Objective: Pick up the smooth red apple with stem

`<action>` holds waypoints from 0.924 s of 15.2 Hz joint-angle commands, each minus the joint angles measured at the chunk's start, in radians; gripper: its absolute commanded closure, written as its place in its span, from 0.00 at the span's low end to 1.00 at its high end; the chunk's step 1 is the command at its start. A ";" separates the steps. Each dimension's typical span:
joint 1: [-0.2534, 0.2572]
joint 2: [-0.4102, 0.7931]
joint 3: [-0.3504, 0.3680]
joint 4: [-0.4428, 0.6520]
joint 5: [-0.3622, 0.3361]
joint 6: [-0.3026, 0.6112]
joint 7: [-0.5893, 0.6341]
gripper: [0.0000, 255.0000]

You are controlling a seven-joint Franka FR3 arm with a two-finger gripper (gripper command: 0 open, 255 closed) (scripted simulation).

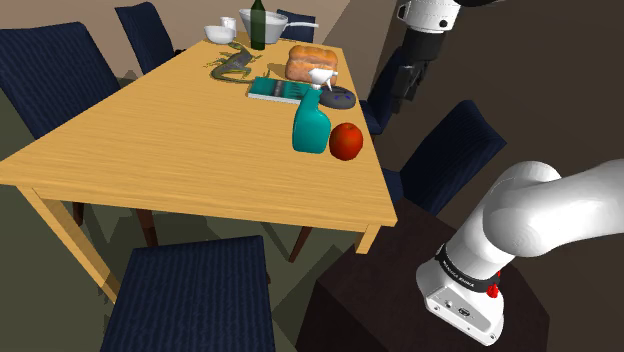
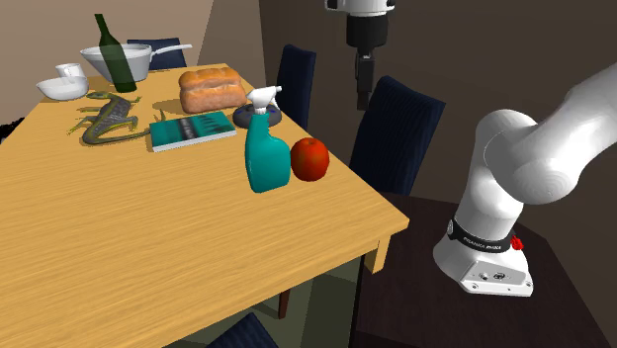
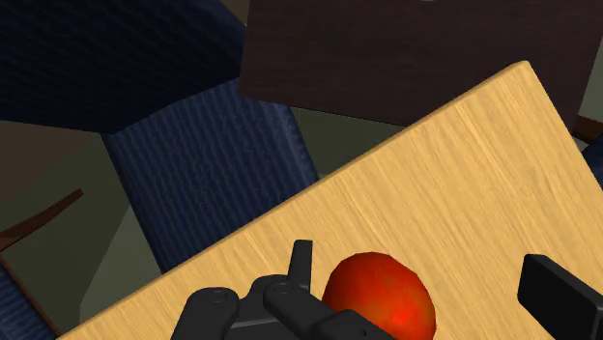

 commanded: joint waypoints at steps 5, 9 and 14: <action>0.018 0.141 -0.006 0.039 0.017 0.115 -0.011 0.00; 0.035 0.286 -0.011 0.099 0.037 0.213 -0.026 0.00; 0.040 0.341 -0.013 0.088 0.044 0.283 -0.031 0.00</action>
